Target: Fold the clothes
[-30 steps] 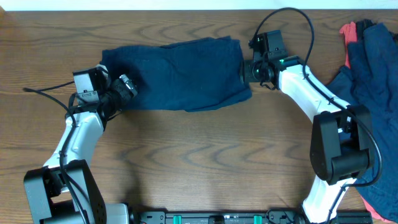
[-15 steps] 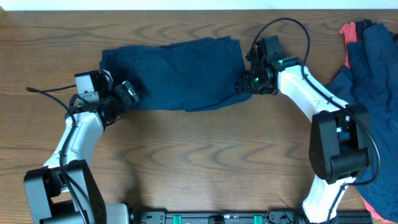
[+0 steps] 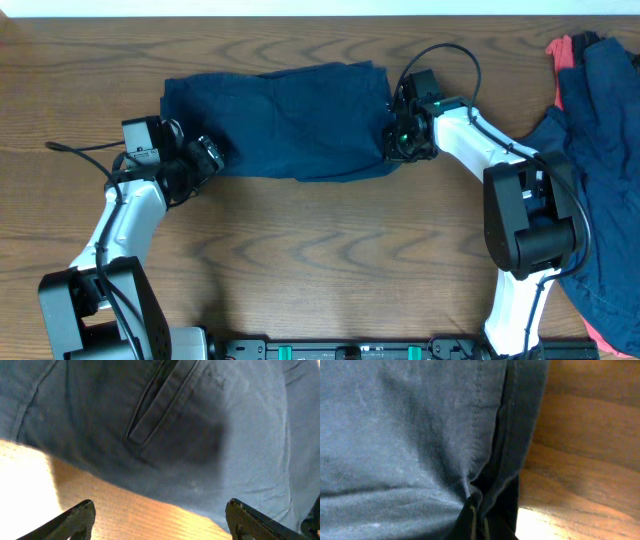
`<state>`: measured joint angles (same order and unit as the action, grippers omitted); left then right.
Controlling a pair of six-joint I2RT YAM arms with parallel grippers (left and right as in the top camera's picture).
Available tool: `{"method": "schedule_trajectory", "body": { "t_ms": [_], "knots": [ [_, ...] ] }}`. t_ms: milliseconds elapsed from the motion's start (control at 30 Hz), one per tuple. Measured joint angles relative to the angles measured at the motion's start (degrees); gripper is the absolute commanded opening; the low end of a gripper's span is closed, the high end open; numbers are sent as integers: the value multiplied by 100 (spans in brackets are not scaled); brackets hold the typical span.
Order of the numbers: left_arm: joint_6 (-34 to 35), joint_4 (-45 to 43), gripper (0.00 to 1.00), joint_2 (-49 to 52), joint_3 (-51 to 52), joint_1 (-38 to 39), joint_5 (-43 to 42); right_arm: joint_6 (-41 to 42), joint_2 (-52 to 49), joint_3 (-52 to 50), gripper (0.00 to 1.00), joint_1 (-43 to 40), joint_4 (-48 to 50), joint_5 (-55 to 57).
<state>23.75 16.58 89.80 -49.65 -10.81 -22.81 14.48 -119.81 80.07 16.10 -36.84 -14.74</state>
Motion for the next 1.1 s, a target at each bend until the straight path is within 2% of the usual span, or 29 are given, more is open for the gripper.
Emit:
{"method": "schedule_trajectory", "body": {
  "t_ms": [100, 233, 400, 567, 600, 767, 867, 1033, 1100],
  "knots": [
    [-7, 236, 72, 0, 0, 0, 2, 72, 0, 22, 1, -9, -308, 9],
    [-46, 745, 64, 0, 4, 0, -20, 299, 31, 92, 1, -22, -1292, 319],
    [-188, 1499, 63, -2, 7, 0, -44, 828, 52, 92, 1, -46, -2496, 1419],
    [-450, 1838, 64, -323, 7, 0, -44, 1530, 20, -28, 1, -157, -2944, 2581],
    [-496, 1827, 64, -450, 7, 0, -44, 1637, 20, -37, 1, -173, -2933, 2736],
    [-743, 1314, 85, -1126, 4, 0, -50, 2004, 48, -42, 2, -177, -2702, 3239],
    [-776, 929, 88, -1200, 0, 0, -66, 2234, 249, -70, 6, -199, -2514, 3390],
    [-782, 415, 89, -885, 0, 0, -79, 2514, 1027, -74, 29, -356, -2127, 3497],
    [-789, 160, 89, -664, 0, 0, -81, 2557, 1401, -74, 30, -413, -2048, 3536]
  ]
}}
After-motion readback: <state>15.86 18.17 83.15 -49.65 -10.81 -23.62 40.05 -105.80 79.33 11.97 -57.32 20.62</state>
